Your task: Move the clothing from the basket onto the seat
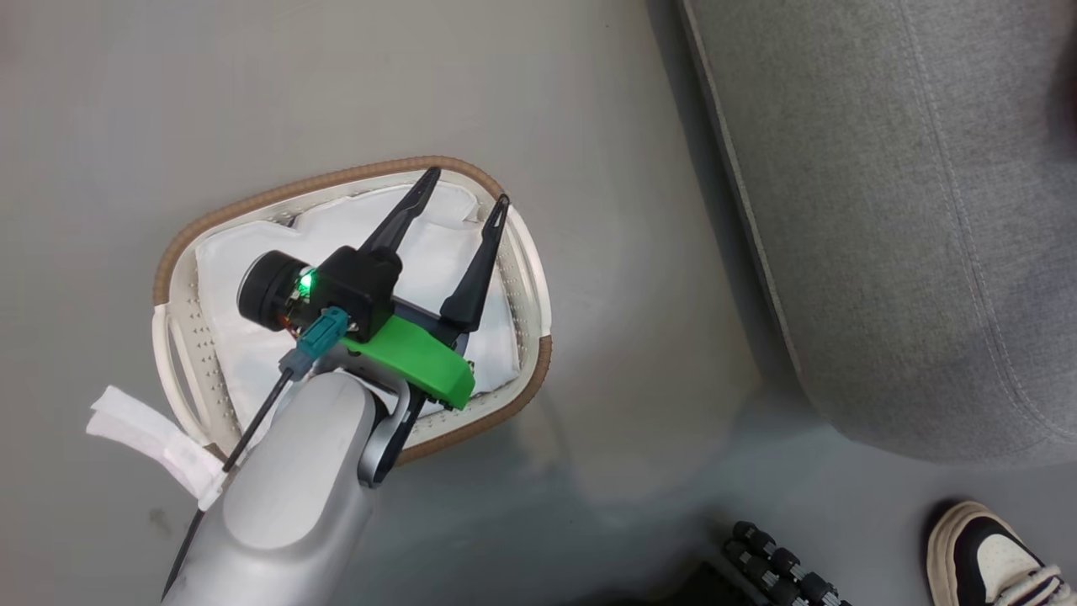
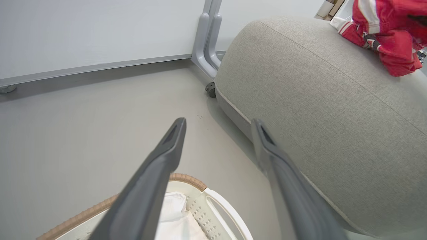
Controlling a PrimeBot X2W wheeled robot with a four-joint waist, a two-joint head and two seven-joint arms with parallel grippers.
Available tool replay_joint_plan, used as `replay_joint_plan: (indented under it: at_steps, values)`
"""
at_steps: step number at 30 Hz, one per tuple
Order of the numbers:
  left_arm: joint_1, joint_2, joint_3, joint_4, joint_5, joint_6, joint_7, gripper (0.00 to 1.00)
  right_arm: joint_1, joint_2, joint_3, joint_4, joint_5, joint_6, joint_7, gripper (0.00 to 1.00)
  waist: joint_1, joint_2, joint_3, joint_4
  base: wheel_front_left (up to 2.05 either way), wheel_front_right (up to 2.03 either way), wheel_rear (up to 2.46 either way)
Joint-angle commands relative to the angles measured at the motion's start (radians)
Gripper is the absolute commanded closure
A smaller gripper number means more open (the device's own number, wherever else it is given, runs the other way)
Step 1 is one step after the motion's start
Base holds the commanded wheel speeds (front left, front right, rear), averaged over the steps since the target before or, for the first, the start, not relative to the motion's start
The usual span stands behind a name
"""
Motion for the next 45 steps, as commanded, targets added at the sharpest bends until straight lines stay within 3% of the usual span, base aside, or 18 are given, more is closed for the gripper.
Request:
replay_joint_plan:
  at_steps: [1,6,15,28,35,45]
  values:
    - [0.014,-0.003,0.018,-0.002,0.016,0.002,0.001,0.00,0.036,0.009,-0.020,-0.019,0.000,-0.001,-0.002,0.00,-0.0002,-0.0001,-0.020,0.008,0.00,0.00,0.00]
    - [0.049,-0.005,0.079,-0.006,0.026,0.001,0.001,0.00,0.150,0.067,-0.046,-0.110,0.041,-0.001,-0.002,0.00,-0.0002,-0.0001,-0.072,0.007,0.00,0.00,0.00]
    - [0.142,-0.032,0.174,0.013,0.043,0.000,0.001,0.00,0.357,0.142,0.030,-0.232,0.112,-0.001,-0.002,0.00,-0.0002,-0.0001,-0.198,0.035,0.00,0.00,0.00]
    - [0.246,-0.079,0.326,-0.013,0.109,0.008,0.001,0.00,0.465,0.209,0.294,-0.327,0.240,-0.001,-0.002,0.00,-0.0002,-0.0001,-0.315,0.153,0.00,0.00,0.00]
    - [0.297,-0.089,0.406,-0.034,0.156,0.032,0.001,0.00,0.466,0.262,0.402,-0.323,0.275,-0.001,-0.002,0.00,-0.0002,-0.0001,-0.365,0.217,0.00,0.00,0.00]
    - [0.383,-0.091,0.457,-0.072,0.168,0.086,0.001,0.00,0.518,0.300,0.522,-0.326,0.289,-0.001,-0.002,0.00,-0.0002,-0.0001,-0.426,0.247,0.00,0.00,0.00]
